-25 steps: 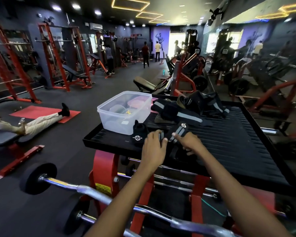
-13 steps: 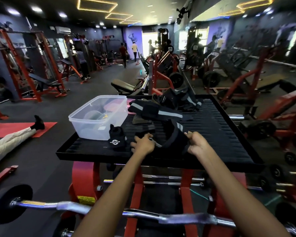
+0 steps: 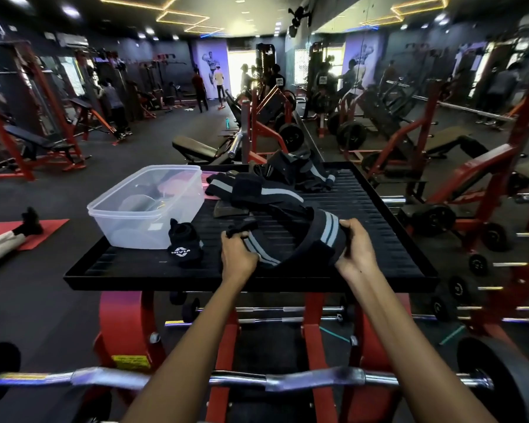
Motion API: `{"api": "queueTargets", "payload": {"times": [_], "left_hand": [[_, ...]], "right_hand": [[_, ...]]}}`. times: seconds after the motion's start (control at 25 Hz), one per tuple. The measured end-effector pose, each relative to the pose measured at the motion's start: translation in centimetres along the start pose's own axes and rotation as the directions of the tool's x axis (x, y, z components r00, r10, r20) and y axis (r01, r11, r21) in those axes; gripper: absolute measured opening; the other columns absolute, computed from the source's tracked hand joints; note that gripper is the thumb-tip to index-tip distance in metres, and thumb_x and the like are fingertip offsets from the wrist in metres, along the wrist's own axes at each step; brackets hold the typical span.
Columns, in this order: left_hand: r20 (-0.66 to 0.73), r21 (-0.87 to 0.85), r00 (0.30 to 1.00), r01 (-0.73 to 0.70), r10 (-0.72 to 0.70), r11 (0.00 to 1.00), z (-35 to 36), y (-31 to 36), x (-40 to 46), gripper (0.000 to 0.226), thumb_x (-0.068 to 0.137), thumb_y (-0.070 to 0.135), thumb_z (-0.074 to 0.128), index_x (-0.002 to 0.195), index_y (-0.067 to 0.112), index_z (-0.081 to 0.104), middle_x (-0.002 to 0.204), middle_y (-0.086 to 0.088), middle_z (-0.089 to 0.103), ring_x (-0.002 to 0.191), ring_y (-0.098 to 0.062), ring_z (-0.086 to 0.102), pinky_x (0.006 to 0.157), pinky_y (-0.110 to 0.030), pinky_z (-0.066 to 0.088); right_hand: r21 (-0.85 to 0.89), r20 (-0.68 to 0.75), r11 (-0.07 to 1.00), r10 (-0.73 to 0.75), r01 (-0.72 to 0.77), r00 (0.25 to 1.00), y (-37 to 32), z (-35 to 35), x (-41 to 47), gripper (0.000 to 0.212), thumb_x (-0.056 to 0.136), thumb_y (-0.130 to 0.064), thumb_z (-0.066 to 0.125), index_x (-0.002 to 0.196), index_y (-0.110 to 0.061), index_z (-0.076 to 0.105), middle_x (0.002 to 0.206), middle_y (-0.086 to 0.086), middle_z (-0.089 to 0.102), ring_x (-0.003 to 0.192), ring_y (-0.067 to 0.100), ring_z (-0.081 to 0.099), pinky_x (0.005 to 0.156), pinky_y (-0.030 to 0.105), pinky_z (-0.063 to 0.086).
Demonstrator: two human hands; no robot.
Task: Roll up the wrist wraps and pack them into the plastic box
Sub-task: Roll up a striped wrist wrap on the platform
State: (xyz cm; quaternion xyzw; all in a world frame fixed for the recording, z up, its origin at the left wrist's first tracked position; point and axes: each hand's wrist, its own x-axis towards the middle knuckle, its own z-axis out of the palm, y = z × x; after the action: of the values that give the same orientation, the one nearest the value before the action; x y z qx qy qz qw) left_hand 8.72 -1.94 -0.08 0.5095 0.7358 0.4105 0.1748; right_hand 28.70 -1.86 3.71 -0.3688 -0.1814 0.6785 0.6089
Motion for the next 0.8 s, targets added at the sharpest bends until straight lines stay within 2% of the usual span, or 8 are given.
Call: {"api": "queueTargets", "payload": {"times": [0.16,0.24,0.36,0.44,0.52,0.64,0.72,0.8], "left_hand": [[0.005,-0.035,0.999,0.036,-0.036,0.999,-0.7,0.4,-0.1,0.051,0.072,0.003,0.074,0.119,0.005,0.057,0.137,-0.016,0.035,0.120,-0.034,0.048,0.104,-0.029,0.035],[0.006,-0.027,1.000,0.006,-0.006,1.000,-0.6,0.5,-0.5,0.050,0.073,0.005,0.074,0.120,0.005,0.057,0.137,-0.015,0.034,0.121,-0.033,0.048,0.103,-0.029,0.035],[-0.012,-0.009,1.000,-0.008,0.008,1.000,-0.6,0.6,-0.7,0.049,0.076,0.006,0.072,0.121,0.007,0.055,0.138,-0.014,0.033,0.122,-0.033,0.047,0.102,-0.030,0.036],[-0.018,0.004,1.000,-0.015,0.015,1.000,-0.6,0.5,-0.6,0.048,0.076,0.004,0.071,0.121,0.006,0.054,0.135,-0.013,0.034,0.118,-0.034,0.049,0.100,-0.032,0.038],[-0.036,0.008,0.999,-0.031,0.031,0.999,-0.5,0.4,-0.7,0.046,0.076,0.002,0.069,0.119,0.005,0.054,0.133,-0.013,0.035,0.116,-0.034,0.049,0.099,-0.033,0.039],[-0.051,-0.033,0.998,-0.026,0.024,0.999,-0.7,0.3,-0.6,0.047,0.076,0.003,0.071,0.121,0.003,0.055,0.137,-0.015,0.034,0.120,-0.032,0.047,0.104,-0.030,0.034],[-0.053,-0.101,0.998,0.020,-0.026,0.995,-1.0,0.1,-0.1,0.054,0.073,0.005,0.075,0.124,0.006,0.055,0.142,-0.017,0.032,0.127,-0.032,0.043,0.108,-0.029,0.031],[-0.043,-0.202,0.996,0.065,-0.075,0.977,-1.2,-0.3,0.4,0.061,0.068,0.006,0.078,0.125,0.012,0.056,0.142,-0.021,0.035,0.132,-0.032,0.038,0.112,-0.033,0.031]], "right_hand": [[0.136,-0.097,0.982,-0.119,0.132,0.988,0.6,-1.3,-1.8,0.021,0.080,-0.014,0.042,0.062,-0.014,0.053,0.057,-0.003,0.060,0.055,0.017,0.056,0.052,0.022,0.045],[0.165,-0.083,0.958,-0.225,0.236,0.971,0.2,-1.9,-2.2,0.024,0.085,-0.018,0.044,0.063,-0.018,0.055,0.059,-0.006,0.062,0.060,0.017,0.059,0.052,0.017,0.048],[-0.079,-0.006,0.979,-0.191,0.190,0.982,-0.2,-2.3,-2.0,0.025,0.084,-0.039,0.061,0.095,-0.017,0.069,0.089,0.002,0.073,0.081,0.019,0.069,0.076,0.027,0.055],[-0.214,-0.105,0.939,-0.296,0.269,0.949,-0.8,-2.9,-1.4,0.003,0.085,-0.020,0.062,0.085,-0.018,0.063,0.082,0.001,0.066,0.074,0.016,0.063,0.069,0.027,0.051],[-0.385,-0.130,0.865,-0.397,0.323,0.909,-1.7,-3.3,-1.4,0.007,0.086,-0.014,0.056,0.080,-0.019,0.057,0.077,-0.001,0.061,0.069,0.012,0.057,0.063,0.025,0.046],[-0.546,0.203,0.803,-0.149,0.238,0.968,-1.8,-3.0,-3.4,0.018,0.090,-0.025,0.053,0.082,-0.015,0.065,0.074,-0.003,0.070,0.067,0.007,0.065,0.067,0.021,0.050],[-0.717,0.442,0.608,0.021,0.339,0.897,-1.1,-2.8,-5.1,0.015,0.093,-0.016,0.052,0.088,-0.015,0.066,0.081,-0.006,0.068,0.073,-0.001,0.061,0.074,0.013,0.047],[-0.785,0.591,0.406,0.263,0.468,0.762,0.0,-2.4,-6.3,0.013,0.091,-0.006,0.055,0.095,-0.012,0.065,0.080,-0.005,0.061,0.071,-0.002,0.054,0.070,0.008,0.042]]}}
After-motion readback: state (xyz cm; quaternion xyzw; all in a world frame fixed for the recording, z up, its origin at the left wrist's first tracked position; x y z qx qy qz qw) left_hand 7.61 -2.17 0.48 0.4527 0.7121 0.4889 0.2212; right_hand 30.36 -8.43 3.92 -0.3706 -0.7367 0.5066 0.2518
